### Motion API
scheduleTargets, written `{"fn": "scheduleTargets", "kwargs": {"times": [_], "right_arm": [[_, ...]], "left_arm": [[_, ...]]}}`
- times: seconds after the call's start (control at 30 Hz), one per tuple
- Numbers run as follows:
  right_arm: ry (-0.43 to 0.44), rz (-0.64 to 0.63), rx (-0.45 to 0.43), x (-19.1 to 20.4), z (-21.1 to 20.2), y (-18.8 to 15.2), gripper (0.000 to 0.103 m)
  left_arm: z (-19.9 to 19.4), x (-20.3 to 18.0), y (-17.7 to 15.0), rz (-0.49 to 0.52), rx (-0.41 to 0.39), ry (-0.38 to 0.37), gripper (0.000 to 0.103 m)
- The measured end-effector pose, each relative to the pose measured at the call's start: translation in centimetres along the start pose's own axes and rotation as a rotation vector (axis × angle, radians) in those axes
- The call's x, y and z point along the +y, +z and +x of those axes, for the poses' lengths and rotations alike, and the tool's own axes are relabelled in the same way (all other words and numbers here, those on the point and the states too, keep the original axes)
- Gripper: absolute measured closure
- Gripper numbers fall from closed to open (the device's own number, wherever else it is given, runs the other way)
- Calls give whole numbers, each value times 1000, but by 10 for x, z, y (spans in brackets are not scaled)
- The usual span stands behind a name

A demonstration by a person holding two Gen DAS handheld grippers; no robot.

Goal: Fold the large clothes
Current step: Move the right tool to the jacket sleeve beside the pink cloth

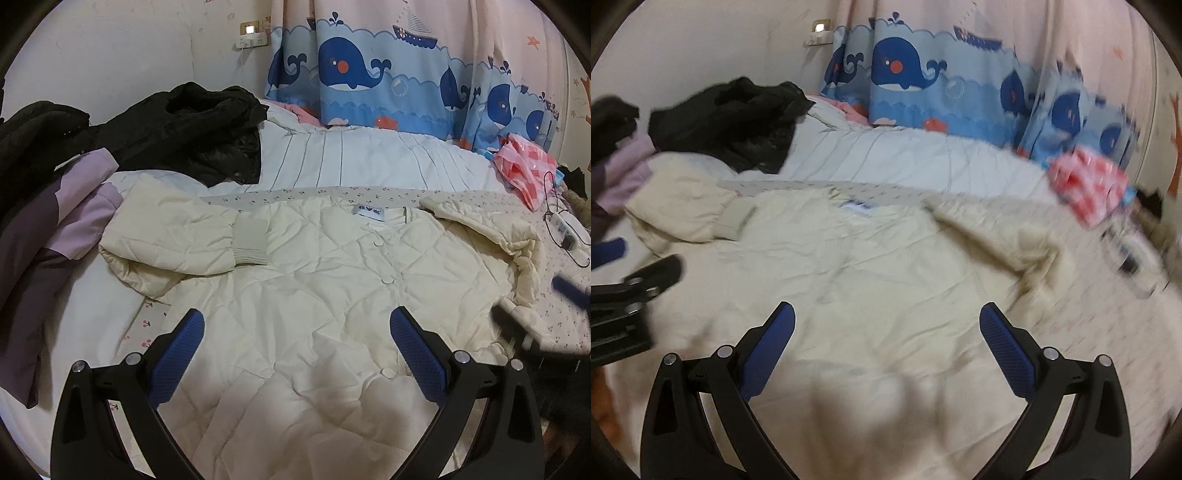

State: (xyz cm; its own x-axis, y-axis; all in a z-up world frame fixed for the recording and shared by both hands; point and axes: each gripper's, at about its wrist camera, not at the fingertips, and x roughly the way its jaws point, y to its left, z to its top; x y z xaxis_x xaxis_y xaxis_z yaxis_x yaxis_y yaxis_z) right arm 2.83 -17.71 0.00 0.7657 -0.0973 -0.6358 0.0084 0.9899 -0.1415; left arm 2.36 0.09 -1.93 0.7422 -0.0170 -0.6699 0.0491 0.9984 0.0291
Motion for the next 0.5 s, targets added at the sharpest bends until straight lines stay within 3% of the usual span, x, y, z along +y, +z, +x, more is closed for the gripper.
{"fn": "scheduleTargets", "kwargs": {"times": [0.1, 0.2, 0.37, 0.43, 0.5], "right_arm": [[-56, -124, 42, -15, 27, 31, 6], [-245, -380, 127, -17, 94, 64, 6], [-508, -758, 310, -20, 228, 50, 6], [-566, -778, 379, -42, 266, 36, 6], [-600, -617, 387, -88, 277, 45, 7]], "left_arm": [[0, 6, 2, -21, 7, -10, 6], [3, 13, 2, -43, 23, -23, 6], [9, 18, 3, -57, 46, -36, 6], [10, 18, 4, -42, 46, -26, 6], [12, 18, 3, -26, 50, -18, 6]]}}
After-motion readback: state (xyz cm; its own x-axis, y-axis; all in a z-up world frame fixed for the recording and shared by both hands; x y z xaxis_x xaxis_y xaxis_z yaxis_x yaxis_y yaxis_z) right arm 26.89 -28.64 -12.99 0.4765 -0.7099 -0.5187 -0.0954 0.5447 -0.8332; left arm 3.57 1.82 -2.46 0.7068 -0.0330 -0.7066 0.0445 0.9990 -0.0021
